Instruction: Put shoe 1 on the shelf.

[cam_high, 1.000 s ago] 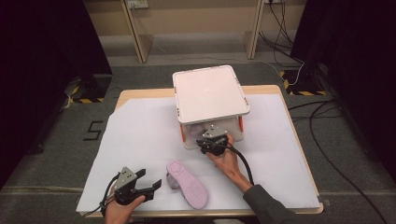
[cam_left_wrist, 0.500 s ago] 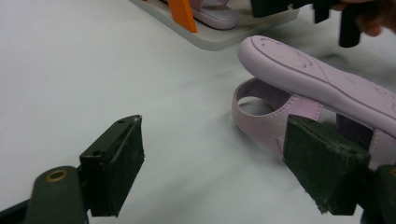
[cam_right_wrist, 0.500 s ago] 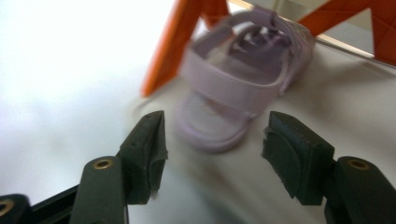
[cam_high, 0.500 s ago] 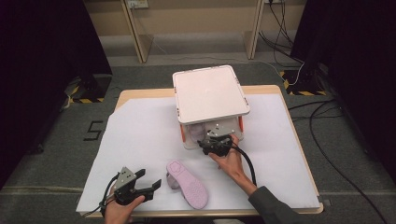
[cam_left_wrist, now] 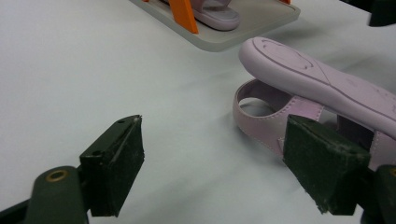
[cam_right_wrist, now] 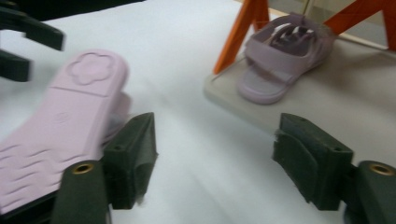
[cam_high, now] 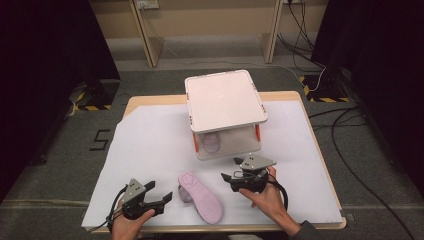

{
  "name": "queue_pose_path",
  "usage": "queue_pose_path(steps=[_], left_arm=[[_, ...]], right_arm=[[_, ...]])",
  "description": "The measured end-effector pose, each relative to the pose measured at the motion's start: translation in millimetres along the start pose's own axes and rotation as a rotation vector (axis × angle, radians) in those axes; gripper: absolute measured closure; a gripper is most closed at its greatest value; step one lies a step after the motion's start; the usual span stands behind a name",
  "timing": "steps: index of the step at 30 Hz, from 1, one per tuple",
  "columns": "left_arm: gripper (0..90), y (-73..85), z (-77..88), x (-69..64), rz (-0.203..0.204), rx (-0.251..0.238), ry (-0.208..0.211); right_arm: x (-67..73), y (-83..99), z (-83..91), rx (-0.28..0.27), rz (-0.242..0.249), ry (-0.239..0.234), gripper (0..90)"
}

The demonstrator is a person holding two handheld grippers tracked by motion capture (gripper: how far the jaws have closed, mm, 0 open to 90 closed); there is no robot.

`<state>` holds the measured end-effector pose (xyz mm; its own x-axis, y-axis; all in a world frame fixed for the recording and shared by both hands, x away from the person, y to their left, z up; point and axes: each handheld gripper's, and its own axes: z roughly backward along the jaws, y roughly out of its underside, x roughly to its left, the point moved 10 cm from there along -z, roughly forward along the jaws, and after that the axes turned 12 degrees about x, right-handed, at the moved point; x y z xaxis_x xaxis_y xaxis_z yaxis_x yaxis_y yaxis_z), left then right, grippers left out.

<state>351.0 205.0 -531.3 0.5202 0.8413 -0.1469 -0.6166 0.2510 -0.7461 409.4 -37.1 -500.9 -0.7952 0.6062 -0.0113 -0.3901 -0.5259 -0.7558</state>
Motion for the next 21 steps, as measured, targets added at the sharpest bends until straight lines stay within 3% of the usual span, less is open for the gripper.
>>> queue_pose_path(steps=[10,21], left_arm=[[20.1,0.6,-0.7,3.0,0.014,0.004,-0.009],[20.1,1.0,-0.5,1.3,0.012,0.001,-0.009]], right_arm=[[40.9,6.5,19.7,-0.016,0.032,-0.059,22.6],[74.4,6.0,17.7,-0.005,0.074,-0.081,16.8]])
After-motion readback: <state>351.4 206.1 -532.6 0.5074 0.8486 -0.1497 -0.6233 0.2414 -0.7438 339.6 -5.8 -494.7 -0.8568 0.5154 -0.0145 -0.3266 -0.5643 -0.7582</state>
